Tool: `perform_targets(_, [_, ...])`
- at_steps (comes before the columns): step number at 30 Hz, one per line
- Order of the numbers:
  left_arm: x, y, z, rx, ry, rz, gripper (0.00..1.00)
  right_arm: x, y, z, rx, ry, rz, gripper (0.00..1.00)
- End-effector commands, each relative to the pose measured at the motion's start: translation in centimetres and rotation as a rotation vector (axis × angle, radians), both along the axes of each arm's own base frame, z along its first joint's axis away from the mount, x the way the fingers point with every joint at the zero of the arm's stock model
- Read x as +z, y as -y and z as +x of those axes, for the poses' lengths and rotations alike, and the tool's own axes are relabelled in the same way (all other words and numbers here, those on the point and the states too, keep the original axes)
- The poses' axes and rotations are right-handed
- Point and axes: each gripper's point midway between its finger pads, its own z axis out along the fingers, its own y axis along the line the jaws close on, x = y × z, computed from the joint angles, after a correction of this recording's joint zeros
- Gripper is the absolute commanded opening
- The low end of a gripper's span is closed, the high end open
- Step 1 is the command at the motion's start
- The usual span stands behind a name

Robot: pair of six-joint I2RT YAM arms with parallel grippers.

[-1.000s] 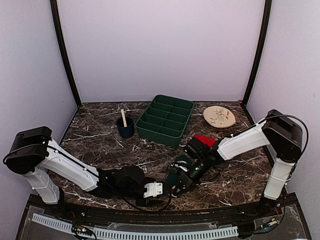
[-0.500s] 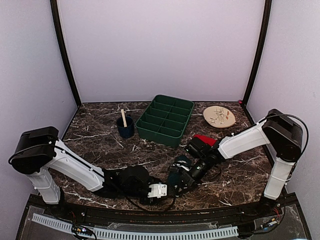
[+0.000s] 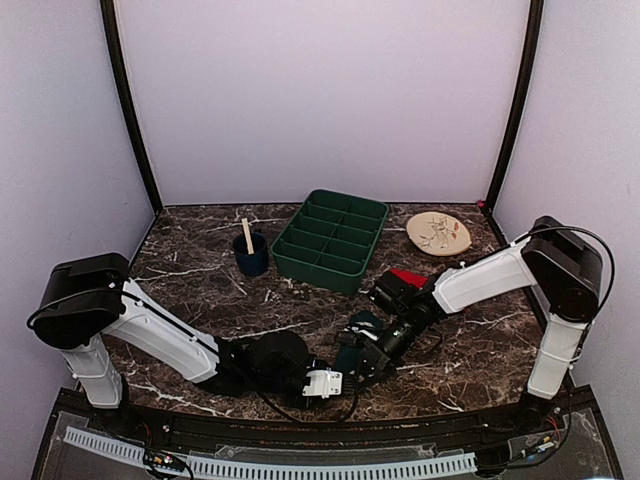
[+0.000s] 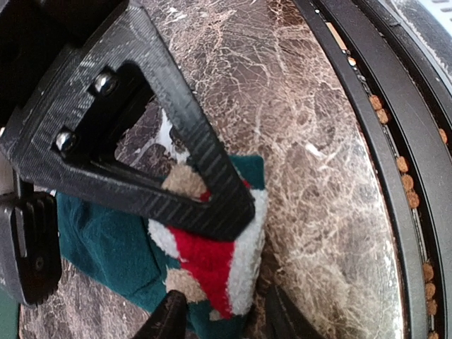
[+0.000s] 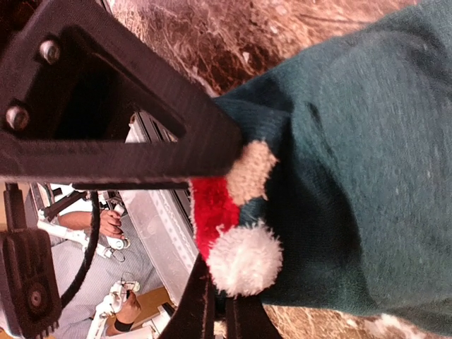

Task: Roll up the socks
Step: Roll the sock at the center of the board.

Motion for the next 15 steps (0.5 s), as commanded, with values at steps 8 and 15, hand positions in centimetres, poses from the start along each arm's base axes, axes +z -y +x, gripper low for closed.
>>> perform_targets(8, [-0.75,0.36,-0.03,-0.026,0.013,0.067,0.09,-0.21,-0.29,0.49,0.031,-0.006,-0.011,0.00])
perform_targets(15, [-0.84,-0.05,0.40,0.018,0.001,0.098,0.00,-0.23,-0.23,1.15,0.021,0.026,-0.033,0.10])
